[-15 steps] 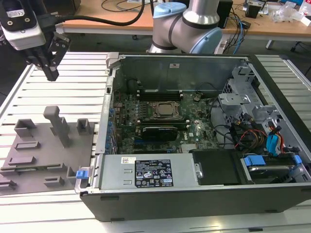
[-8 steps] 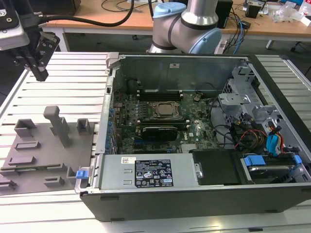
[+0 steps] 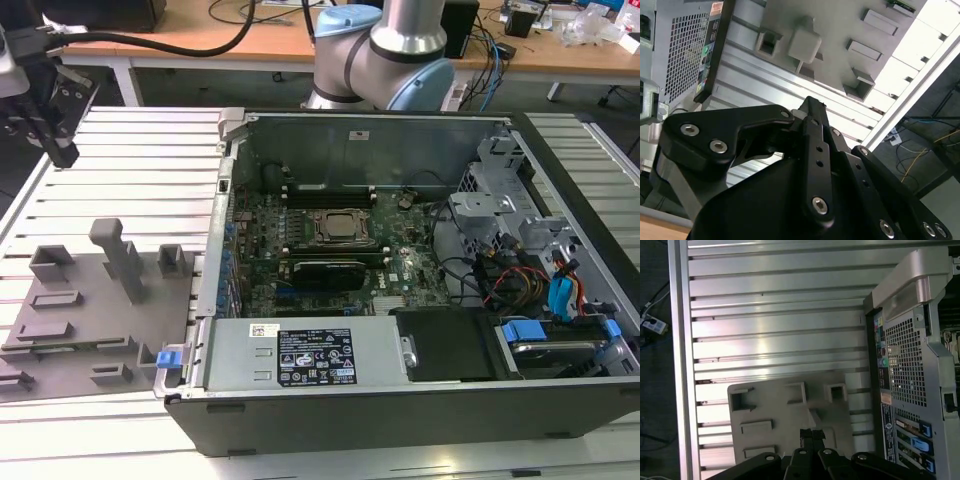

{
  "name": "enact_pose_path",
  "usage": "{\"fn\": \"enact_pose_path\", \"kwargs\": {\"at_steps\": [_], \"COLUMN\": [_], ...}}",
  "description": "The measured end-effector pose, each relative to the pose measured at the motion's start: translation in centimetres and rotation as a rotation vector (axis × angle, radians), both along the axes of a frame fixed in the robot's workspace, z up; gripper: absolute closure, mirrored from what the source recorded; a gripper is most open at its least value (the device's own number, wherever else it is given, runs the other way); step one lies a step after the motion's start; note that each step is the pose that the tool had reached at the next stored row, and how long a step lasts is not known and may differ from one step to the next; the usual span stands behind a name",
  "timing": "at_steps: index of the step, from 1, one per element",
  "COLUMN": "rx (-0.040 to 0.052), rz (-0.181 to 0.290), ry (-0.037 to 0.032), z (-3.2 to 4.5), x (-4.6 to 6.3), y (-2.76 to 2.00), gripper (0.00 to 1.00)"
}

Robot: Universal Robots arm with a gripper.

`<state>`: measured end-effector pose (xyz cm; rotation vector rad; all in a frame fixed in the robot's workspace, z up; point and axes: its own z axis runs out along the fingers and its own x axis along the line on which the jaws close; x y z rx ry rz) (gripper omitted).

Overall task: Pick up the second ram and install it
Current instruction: 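Reach for the second ram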

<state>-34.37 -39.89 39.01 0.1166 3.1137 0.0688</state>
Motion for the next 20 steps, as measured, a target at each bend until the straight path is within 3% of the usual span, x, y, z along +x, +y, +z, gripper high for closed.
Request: {"fn": "enact_pose_path", "kwargs": {"at_steps": [6,9,11,13,20], "rx": [0.0001,0.0000,0.0000,0.0000,0.0000], "rz": [0.000,0.000,0.000,0.000,0.000], "ry": [0.0000,-0.0001,0.0001,0.0000,0.0000], "z": [-0.05,-0.09,-0.10,-0.13,-0.18], "x": [-1.1,-1.4,-1.6,-1.7,-1.9], "y": [-0.12,-0.98,-1.91,-2.50,-3.44], "gripper": [0.89,0.89,0.89,0.89,0.89]}}
